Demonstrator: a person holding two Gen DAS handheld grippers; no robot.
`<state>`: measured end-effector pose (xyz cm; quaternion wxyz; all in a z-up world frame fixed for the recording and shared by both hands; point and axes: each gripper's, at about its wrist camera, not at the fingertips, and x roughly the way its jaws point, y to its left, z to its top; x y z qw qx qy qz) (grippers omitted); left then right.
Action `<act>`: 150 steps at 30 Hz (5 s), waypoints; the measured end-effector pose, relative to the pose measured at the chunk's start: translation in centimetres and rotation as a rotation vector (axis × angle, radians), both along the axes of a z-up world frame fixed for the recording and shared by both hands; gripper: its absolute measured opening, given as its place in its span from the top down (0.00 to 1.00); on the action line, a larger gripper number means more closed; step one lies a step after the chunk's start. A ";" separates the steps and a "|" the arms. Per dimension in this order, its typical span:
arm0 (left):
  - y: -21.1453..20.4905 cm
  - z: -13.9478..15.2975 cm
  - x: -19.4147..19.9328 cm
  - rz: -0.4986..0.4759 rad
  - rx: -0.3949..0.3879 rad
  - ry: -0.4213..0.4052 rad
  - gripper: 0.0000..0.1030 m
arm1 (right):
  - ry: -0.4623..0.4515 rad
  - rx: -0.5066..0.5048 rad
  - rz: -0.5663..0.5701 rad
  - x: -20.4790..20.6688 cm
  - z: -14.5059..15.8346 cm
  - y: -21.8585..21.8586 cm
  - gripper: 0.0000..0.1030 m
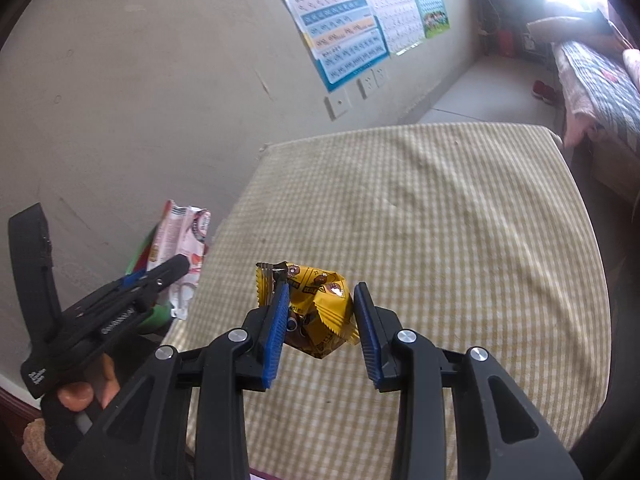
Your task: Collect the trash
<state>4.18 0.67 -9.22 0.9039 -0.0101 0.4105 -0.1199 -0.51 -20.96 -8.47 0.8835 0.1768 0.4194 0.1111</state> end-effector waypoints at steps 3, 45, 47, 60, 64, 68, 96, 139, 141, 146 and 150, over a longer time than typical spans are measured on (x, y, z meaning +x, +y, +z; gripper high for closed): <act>0.9 0.6 0.0 0.020 -0.004 -0.017 0.63 | -0.018 -0.005 0.026 0.1 0.9 1.1 0.68; 18.1 0.6 2.4 0.326 -0.001 0.014 0.63 | 0.007 -0.069 0.389 7.5 0.3 20.7 0.67; 19.0 0.3 2.8 0.340 -0.005 0.021 0.63 | -0.001 -0.080 0.404 8.3 0.2 21.9 0.67; 21.5 -1.0 3.7 0.439 -0.005 0.024 0.30 | -0.102 -0.105 0.425 11.9 1.1 25.6 0.37; 19.2 -0.1 3.0 0.390 0.005 -0.009 0.29 | -0.197 -0.112 0.320 9.6 2.6 21.2 0.33; 15.8 2.1 2.2 0.331 -0.001 -0.082 0.19 | -0.285 -0.122 0.187 6.1 4.3 15.2 0.32; -2.2 10.7 -4.1 0.208 0.046 -0.419 0.05 | -0.450 -0.238 -0.263 -5.2 6.0 0.7 0.06; -1.9 8.8 -2.9 0.185 0.064 -0.343 0.05 | -0.360 -0.246 -0.241 -3.8 4.1 0.0 0.06; -1.8 8.8 -2.8 0.185 0.065 -0.339 0.05 | -0.354 -0.247 -0.237 -3.6 4.0 0.0 0.07; -1.6 8.4 -2.6 0.190 0.062 -0.332 0.05 | -0.341 -0.248 -0.233 -3.5 3.5 0.0 0.06; -1.4 8.2 -2.5 0.191 0.058 -0.322 0.05 | -0.329 -0.250 -0.227 -3.3 3.2 0.1 0.06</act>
